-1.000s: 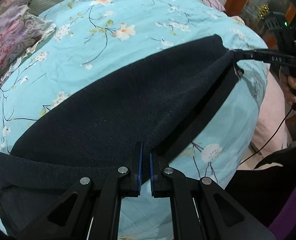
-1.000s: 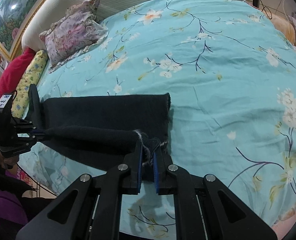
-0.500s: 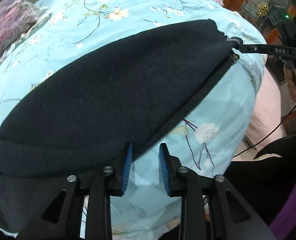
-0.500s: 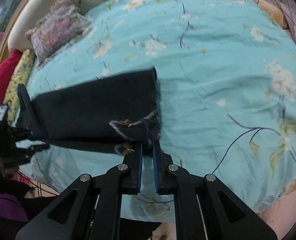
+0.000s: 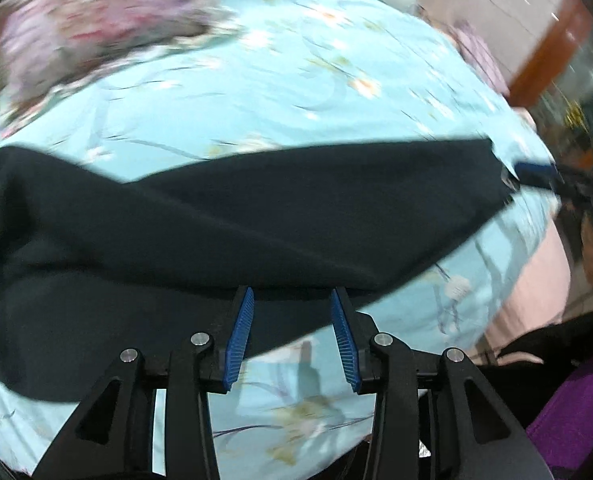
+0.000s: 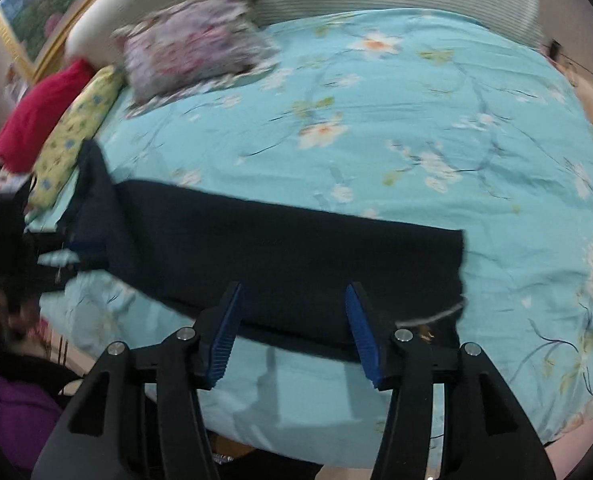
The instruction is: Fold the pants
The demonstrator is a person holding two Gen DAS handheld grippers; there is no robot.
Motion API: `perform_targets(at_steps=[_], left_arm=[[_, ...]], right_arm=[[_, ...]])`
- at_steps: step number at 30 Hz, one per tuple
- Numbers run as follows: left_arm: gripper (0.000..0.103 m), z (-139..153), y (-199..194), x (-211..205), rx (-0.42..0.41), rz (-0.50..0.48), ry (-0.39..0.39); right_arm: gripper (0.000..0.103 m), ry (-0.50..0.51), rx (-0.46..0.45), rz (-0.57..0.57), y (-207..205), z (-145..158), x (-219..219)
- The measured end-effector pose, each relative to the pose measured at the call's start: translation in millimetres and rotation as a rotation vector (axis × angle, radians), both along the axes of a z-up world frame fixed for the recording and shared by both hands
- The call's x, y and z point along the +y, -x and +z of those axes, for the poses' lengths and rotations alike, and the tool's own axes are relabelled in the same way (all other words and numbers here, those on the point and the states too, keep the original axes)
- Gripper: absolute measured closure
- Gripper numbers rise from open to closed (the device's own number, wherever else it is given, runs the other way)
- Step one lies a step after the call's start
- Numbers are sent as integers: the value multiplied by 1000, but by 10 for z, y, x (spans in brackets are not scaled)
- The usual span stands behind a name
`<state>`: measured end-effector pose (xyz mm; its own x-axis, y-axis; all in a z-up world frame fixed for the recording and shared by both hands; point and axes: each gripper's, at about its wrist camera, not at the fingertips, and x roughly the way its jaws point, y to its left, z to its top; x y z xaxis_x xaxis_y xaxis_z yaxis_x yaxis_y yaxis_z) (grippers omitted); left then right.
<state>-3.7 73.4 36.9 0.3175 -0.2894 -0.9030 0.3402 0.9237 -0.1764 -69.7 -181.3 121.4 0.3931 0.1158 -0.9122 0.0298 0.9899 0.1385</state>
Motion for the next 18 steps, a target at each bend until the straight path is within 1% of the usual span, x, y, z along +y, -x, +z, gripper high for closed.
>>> perform_targets(at_steps=[3,5,8,10,13,15,18], left_arm=[[62,87,-50,356,-16,100,14],[62,120,-92,563,-25,152,3],[62,228,-178,958,-47,236,-11],[62,266,-196,1104,-62,270,-18],[60,369,-303,1443,-85,326,-28],[60,395,-369,1576,-94,347,-38],[50,412,-501,1861,-104,366,-43]], right_arm=[[49,-61,2,52,-85,-16,195],[49,-82,7,91,-207,-61,347],[49,-145,3,150,-473,-148,635],[49,-169,-2,189,-637,-196,824],[49,-202,-5,239,-867,-259,1100],[49,-224,-5,270,-1031,-303,1272],[49,-261,0,311,-1294,-378,1532]])
